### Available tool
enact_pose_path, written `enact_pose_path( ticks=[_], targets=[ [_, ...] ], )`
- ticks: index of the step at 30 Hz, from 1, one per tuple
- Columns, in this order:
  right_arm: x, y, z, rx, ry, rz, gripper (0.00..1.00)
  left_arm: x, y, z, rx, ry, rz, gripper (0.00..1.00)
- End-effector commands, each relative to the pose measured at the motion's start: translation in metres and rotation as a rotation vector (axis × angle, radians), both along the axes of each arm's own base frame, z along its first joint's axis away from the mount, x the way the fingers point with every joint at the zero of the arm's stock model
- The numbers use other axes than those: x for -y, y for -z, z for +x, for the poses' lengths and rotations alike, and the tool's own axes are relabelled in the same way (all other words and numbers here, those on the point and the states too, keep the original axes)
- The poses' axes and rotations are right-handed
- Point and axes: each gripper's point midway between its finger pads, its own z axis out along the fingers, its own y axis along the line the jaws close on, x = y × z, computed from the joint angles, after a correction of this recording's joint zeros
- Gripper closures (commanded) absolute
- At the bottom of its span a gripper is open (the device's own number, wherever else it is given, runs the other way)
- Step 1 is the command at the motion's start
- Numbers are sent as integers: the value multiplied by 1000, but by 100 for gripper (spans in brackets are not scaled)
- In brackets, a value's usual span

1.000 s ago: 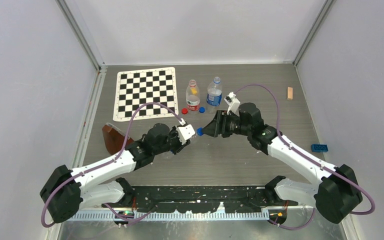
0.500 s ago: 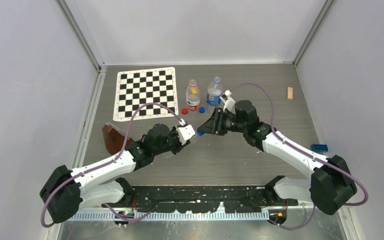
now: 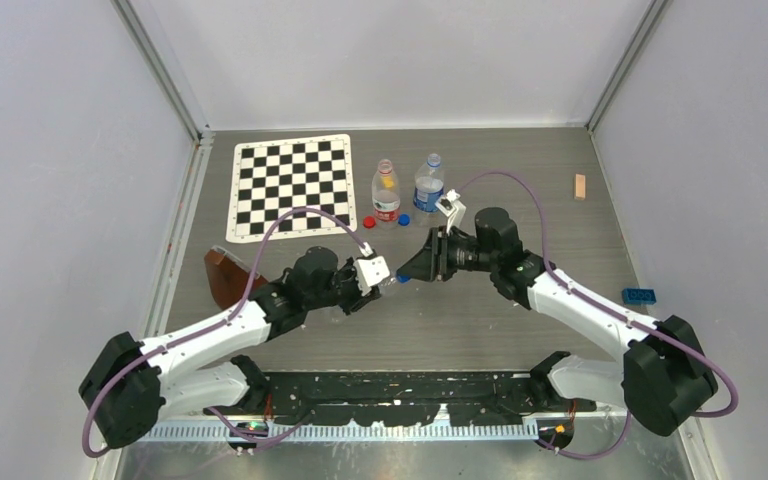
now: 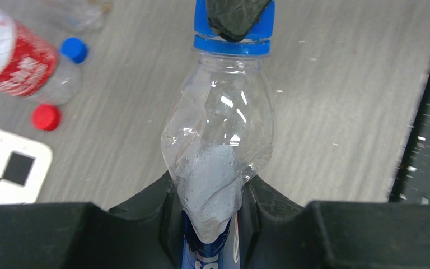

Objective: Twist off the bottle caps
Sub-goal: Unscrew the bottle cap from the plastic bottle.

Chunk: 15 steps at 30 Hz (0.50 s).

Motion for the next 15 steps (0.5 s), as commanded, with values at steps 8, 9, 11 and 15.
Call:
enact_pose_path(
  ticks=[8,9,11,15],
  targets=[
    [-1,-5,-57,319,-304,66,99,30,-30,-53,-269,389,-148,100],
    [-1,-3,-63,344,-326,64,99,31,-31,-56,-283,405,-150,100],
    [-1,-1,-69,390,-353,58,99,32,-32,-60,-305,429,-155,100],
    [1,3,-74,465,-363,42,99,33,-33,-65,-330,459,-160,100]
  ],
)
